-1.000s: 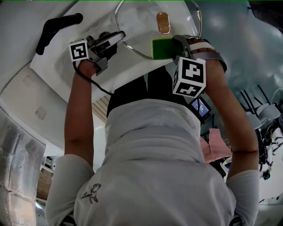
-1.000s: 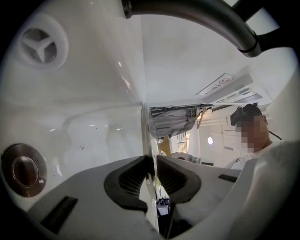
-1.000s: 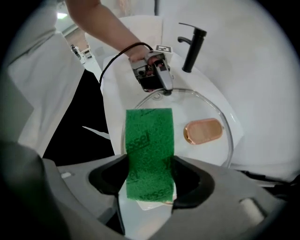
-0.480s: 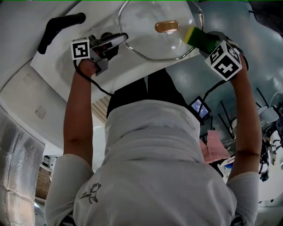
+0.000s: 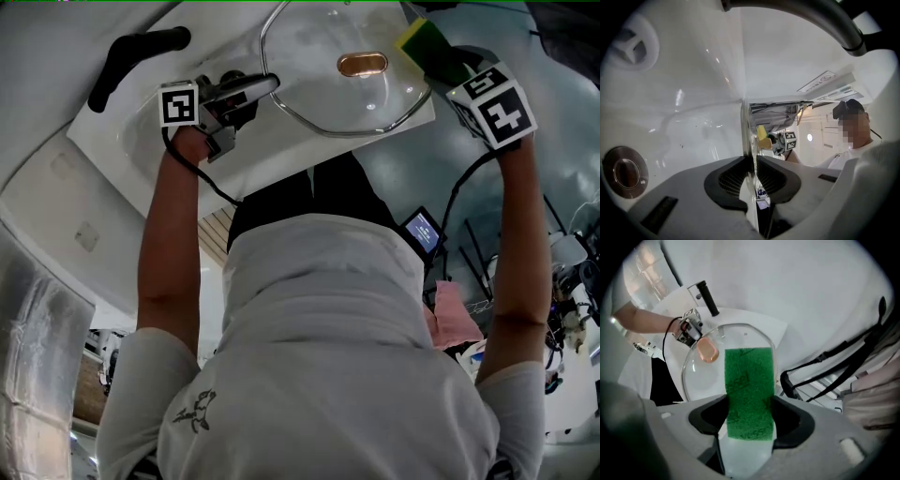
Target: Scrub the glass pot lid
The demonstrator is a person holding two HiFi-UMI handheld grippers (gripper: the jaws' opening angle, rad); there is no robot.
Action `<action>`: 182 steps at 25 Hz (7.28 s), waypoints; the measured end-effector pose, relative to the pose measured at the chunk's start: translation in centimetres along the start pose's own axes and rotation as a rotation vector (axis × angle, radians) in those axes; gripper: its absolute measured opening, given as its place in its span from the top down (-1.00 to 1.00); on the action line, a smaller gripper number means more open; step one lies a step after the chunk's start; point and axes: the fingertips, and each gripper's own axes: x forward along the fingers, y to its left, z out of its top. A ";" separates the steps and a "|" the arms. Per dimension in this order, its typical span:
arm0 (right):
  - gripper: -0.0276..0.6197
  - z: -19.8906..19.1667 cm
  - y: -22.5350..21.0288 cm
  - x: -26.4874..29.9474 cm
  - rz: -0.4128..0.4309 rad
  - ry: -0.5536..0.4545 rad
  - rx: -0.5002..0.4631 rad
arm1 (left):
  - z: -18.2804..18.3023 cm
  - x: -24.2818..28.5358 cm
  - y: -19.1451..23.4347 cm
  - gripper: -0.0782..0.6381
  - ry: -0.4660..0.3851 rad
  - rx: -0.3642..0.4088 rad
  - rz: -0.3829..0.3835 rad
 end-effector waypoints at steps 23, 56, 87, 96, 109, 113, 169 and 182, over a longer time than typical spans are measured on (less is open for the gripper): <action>0.02 20.9 11.8 4.5 0.116 -0.067 -0.492 | 0.4 0.1 -0.8 0.58 -0.027 0.000 -0.009; 0.02 21.2 9.6 1.8 0.133 -0.201 -0.373 | 0.0 0.2 -0.5 0.58 -0.061 -0.032 -0.003; 0.03 -5.4 -0.3 1.6 0.047 -0.032 0.050 | 0.3 -0.2 0.1 0.57 -0.125 -0.045 0.007; 0.02 8.0 -3.8 0.8 -0.089 -0.141 -0.230 | 0.3 -0.2 0.2 0.57 -0.130 -0.046 0.010; 0.02 2.0 3.0 1.5 -0.073 -0.142 -0.203 | 0.5 -0.5 0.7 0.56 -0.172 -0.052 0.032; 0.03 -0.8 6.5 1.8 -0.054 -0.123 -0.176 | 0.6 -0.5 0.5 0.56 -0.182 -0.054 0.029; 0.03 17.0 16.4 2.9 -0.105 -0.161 -0.219 | 0.7 -0.4 -1.6 0.57 -0.156 -0.051 -0.022; 0.04 4.5 20.9 2.5 -0.108 -0.076 -0.211 | 0.7 -0.2 -1.5 0.58 -0.145 -0.040 -0.023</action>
